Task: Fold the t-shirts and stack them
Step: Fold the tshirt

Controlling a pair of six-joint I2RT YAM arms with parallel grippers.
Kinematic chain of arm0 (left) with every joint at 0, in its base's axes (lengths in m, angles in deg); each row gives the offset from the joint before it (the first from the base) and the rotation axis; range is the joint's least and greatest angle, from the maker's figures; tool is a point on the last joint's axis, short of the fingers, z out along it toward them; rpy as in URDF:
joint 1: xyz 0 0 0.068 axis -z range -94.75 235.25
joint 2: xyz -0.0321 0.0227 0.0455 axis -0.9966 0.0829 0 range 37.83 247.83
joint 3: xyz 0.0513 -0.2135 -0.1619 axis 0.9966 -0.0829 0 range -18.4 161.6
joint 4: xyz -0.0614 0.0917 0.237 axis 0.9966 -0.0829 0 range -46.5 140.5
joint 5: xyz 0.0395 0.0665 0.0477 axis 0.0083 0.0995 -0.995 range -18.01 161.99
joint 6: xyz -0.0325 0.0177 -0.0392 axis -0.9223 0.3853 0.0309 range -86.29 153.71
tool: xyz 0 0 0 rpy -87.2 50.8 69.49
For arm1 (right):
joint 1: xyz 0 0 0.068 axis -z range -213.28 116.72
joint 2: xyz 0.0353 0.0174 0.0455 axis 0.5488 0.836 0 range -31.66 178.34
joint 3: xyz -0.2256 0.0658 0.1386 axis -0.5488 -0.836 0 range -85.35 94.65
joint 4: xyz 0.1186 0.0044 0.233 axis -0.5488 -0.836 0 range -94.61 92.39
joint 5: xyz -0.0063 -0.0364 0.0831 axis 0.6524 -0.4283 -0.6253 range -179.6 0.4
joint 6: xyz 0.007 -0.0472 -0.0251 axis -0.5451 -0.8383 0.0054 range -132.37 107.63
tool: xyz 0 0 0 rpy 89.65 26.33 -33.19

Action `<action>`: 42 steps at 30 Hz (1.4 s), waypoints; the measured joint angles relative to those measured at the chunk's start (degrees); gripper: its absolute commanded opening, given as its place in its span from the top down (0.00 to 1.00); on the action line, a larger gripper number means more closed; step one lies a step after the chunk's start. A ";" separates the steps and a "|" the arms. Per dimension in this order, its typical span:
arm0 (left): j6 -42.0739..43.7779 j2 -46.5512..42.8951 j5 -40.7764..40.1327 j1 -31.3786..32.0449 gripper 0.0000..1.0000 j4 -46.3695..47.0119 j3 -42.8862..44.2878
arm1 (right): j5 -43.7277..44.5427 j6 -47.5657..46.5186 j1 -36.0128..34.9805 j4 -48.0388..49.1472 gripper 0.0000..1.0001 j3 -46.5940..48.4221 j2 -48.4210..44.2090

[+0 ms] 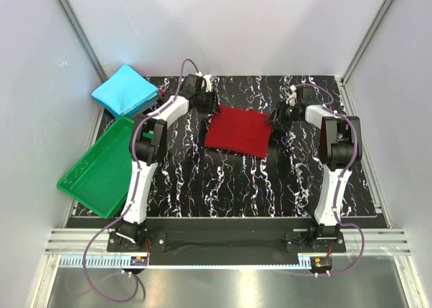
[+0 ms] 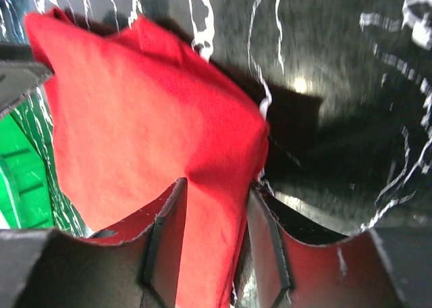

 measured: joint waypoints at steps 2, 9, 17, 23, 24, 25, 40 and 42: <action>0.57 0.00 -0.04 0.00 0.51 0.11 0.11 | -0.07 -0.04 0.11 0.00 0.52 1.57 0.83; 1.90 0.20 0.09 -0.22 0.49 0.09 2.40 | -0.22 -0.22 2.29 -0.11 0.57 4.74 2.67; 1.86 1.53 1.25 -0.57 0.51 1.49 5.27 | -0.83 -0.24 3.08 -0.09 0.60 7.45 4.48; 1.73 3.50 2.08 -0.61 0.55 1.46 5.27 | -1.75 -0.24 3.08 -0.22 0.62 8.17 5.51; 1.60 3.78 2.29 -0.61 0.55 1.49 5.33 | -1.75 -0.24 3.08 -0.24 0.62 8.17 5.62; 1.38 4.04 2.58 -0.66 0.56 1.53 5.68 | -1.75 -0.24 3.08 -0.26 0.62 8.17 5.73; -0.57 4.13 2.80 -0.66 0.58 4.94 4.81 | -2.45 -0.22 3.08 -0.55 0.63 8.20 6.16; -0.72 4.13 2.80 -0.66 0.59 4.94 4.81 | -2.71 -0.22 3.08 -0.57 0.63 8.20 6.19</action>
